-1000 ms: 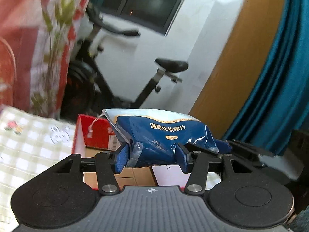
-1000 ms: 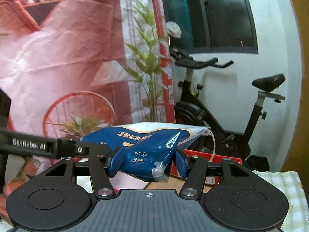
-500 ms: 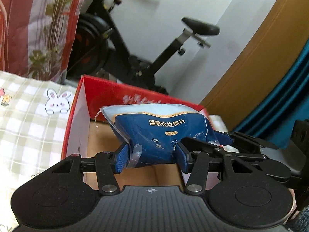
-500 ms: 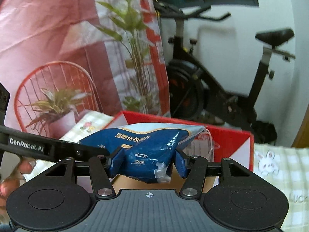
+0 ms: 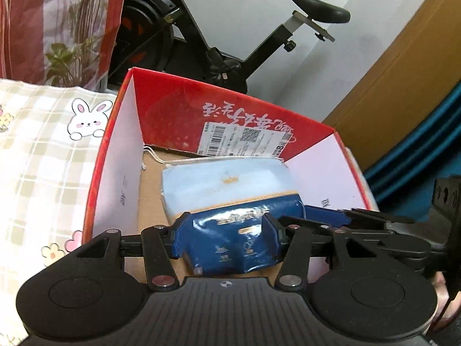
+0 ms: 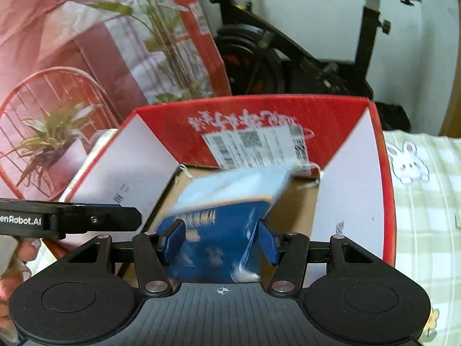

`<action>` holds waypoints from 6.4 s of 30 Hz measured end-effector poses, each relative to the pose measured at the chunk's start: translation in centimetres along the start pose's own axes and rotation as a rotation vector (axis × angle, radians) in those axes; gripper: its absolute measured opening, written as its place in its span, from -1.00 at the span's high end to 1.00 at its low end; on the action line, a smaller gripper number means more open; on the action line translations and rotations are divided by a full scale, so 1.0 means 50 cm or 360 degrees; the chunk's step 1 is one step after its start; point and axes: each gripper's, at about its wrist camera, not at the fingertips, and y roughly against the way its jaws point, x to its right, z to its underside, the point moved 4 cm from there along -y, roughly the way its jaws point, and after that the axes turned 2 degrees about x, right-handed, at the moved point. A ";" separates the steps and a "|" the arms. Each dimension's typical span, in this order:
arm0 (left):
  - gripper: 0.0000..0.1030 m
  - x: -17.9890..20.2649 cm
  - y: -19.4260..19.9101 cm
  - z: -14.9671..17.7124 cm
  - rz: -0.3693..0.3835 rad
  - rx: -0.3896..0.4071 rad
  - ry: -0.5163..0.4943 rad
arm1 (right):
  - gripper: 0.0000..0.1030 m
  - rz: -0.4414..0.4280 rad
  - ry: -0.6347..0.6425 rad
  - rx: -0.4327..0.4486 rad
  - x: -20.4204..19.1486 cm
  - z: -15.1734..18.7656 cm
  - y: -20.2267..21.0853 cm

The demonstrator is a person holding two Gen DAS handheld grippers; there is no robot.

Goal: Organize soft objects

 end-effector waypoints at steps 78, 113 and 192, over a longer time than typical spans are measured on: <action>0.75 -0.045 0.136 0.239 -0.0283 0.0268 -0.0501 | 0.65 0.0118 0.0365 0.0471 -0.098 0.233 0.212; 0.75 0.057 0.152 0.050 -0.0230 0.0231 -0.0578 | 0.81 0.0071 0.0194 0.0556 -0.046 0.018 0.290; 0.27 0.019 0.217 0.366 -0.0301 0.0174 -0.0074 | 0.24 0.0076 0.0245 0.0344 -0.166 0.389 0.291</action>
